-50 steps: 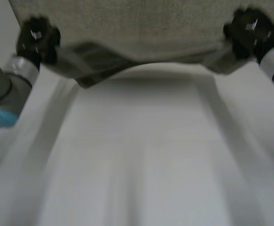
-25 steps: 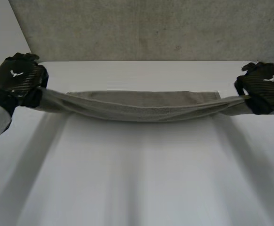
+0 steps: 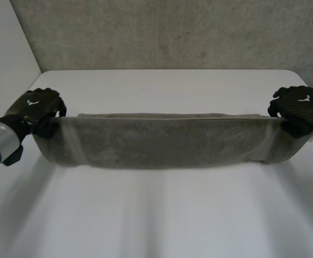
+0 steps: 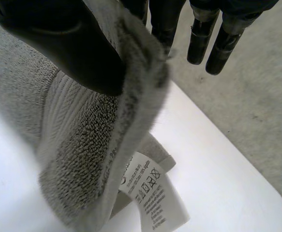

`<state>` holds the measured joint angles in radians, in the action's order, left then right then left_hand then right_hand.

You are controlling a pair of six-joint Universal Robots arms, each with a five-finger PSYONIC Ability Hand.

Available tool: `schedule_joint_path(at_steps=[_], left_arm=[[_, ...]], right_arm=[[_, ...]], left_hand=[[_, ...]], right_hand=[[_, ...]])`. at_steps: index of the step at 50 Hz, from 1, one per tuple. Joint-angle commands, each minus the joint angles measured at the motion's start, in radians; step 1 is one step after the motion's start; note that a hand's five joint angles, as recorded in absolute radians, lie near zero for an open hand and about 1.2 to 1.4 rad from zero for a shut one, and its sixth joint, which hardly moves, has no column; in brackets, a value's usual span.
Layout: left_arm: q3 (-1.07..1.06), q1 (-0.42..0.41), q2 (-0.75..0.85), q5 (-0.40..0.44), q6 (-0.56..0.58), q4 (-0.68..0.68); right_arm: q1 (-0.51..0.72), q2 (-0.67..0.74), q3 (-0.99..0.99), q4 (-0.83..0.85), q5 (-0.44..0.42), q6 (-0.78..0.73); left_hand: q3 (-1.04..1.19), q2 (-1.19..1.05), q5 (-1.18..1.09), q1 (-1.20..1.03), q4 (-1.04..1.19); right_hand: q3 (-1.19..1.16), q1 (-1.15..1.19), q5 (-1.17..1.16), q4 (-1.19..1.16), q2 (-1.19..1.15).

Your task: Fold the towel.

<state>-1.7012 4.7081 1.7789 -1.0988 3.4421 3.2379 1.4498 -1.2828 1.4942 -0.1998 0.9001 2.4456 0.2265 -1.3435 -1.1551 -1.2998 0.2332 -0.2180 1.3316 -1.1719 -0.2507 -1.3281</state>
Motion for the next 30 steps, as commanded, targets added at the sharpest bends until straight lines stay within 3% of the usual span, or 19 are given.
schedule_joint_path(at_steps=[1,5,13,18,30], left_arm=[[0.234,-0.071,0.244,-0.071,0.002,-0.003],[0.386,-0.103,0.388,-0.14,0.005,-0.001],[0.561,-0.115,0.572,-0.159,0.026,0.011],[0.639,-0.123,0.651,-0.162,0.06,0.016],[0.73,-0.143,0.74,-0.182,0.081,0.08]], right_arm=[[0.096,0.206,-0.191,-0.006,0.086,-0.013],[0.115,0.313,-0.299,0.008,0.099,-0.014],[0.165,0.496,-0.498,0.052,0.146,-0.008],[0.182,0.601,-0.609,0.088,0.204,-0.007],[0.204,0.708,-0.732,0.112,0.211,-0.005]], left_hand=[[-0.052,-0.053,-0.067,-0.096,-0.059],[-0.052,-0.053,-0.067,-0.096,-0.059],[-0.052,-0.053,-0.067,-0.096,-0.059],[-0.052,-0.053,-0.067,-0.096,-0.059],[-0.052,-0.053,-0.067,-0.096,-0.059]], right_hand=[[0.044,0.065,-0.05,0.076,-0.068],[0.044,0.065,-0.05,0.076,-0.068],[0.044,0.065,-0.05,0.076,-0.068],[0.044,0.065,-0.05,0.076,-0.068],[0.044,0.065,-0.05,0.076,-0.068]])
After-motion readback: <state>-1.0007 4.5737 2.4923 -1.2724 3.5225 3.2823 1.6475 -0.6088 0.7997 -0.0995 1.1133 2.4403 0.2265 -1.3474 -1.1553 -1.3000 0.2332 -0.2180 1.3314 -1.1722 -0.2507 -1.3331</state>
